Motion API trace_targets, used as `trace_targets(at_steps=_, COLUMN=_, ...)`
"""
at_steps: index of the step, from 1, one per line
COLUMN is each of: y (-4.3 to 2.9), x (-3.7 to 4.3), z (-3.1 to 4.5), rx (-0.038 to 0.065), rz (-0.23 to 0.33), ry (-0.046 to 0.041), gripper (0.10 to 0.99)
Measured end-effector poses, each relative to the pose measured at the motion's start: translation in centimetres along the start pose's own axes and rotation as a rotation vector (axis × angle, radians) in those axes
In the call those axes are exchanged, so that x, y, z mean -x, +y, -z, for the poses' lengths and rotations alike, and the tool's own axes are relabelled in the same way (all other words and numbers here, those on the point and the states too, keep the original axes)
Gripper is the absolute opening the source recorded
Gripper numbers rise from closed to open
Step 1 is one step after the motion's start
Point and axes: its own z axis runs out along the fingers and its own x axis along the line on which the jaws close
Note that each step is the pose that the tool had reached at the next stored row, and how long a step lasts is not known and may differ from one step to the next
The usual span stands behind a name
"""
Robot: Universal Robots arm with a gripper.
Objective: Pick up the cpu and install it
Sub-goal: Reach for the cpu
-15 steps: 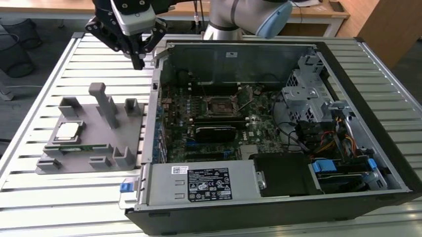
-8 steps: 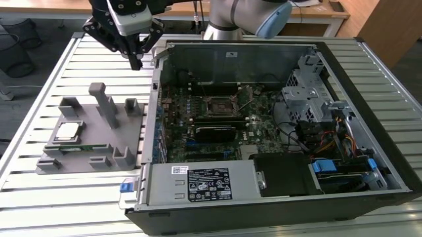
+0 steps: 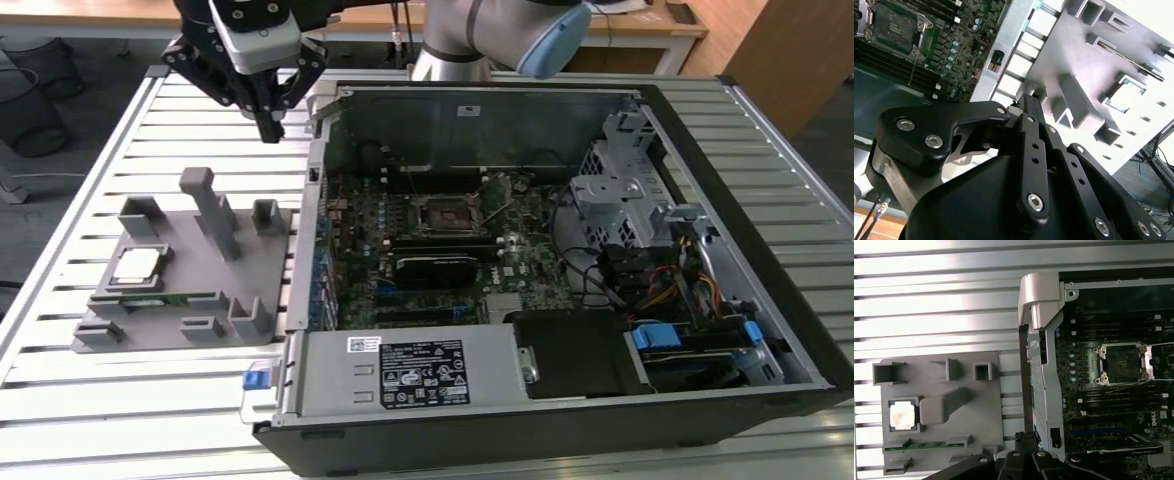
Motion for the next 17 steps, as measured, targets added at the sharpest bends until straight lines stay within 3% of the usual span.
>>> trace_targets(at_steps=17, y=-0.08, x=-0.97, z=-0.16, rx=0.0, rz=0.0, ry=0.0006, gripper=0.106)
